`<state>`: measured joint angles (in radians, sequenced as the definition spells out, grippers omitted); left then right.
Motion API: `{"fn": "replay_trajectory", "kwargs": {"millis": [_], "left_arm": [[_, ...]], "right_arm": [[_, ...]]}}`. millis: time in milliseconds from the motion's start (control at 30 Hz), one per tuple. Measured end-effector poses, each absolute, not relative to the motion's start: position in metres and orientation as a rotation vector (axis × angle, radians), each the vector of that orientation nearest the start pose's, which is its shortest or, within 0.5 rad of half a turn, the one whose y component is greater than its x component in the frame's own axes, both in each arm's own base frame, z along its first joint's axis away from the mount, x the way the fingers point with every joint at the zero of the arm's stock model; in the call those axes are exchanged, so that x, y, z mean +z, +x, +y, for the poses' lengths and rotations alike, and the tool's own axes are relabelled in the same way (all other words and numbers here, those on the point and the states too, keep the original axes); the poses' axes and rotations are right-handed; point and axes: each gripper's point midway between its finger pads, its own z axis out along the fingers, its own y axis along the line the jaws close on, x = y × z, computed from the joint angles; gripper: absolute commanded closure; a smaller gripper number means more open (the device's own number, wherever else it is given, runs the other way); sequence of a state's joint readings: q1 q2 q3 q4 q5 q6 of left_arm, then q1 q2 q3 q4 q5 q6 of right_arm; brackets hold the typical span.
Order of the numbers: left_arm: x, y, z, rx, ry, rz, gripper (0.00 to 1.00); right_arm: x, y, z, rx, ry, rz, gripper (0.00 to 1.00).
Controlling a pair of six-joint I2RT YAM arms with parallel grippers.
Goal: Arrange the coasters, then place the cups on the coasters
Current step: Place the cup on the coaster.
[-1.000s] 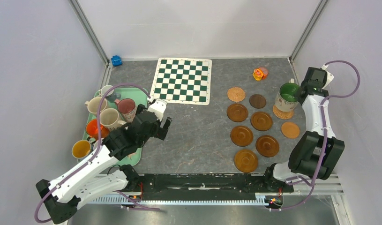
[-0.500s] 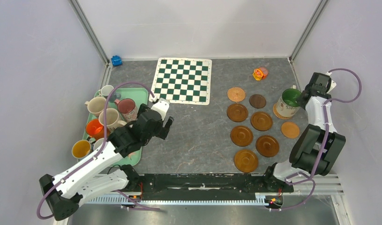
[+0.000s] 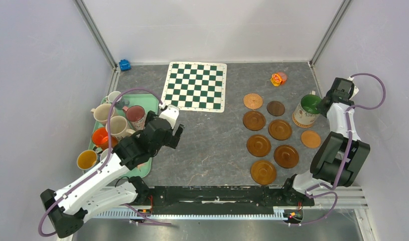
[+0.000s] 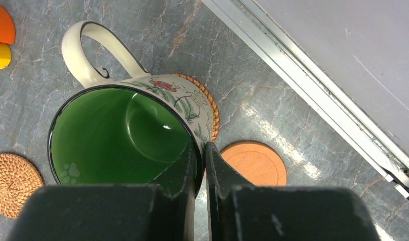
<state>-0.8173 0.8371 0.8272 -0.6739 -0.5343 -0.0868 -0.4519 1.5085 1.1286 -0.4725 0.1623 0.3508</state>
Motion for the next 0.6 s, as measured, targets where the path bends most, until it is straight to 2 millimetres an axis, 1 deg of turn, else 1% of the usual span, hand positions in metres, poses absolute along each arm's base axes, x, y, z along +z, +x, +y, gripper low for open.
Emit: {"fn": "replay_trajectory", "kwargs": {"millis": [133, 600], "left_arm": [[0.1947, 0.2253, -0.1142, 0.074, 0.495, 2.077, 0.00], [0.1959, 0.2258, -0.1122, 0.084, 0.487, 2.073, 0.00]], "right_arm": [[0.1283, 0.3430, -0.1824, -0.243, 1.014, 2.200, 1.00], [0.1283, 0.3438, -0.1811, -0.234, 1.006, 2.203, 1.00]]}}
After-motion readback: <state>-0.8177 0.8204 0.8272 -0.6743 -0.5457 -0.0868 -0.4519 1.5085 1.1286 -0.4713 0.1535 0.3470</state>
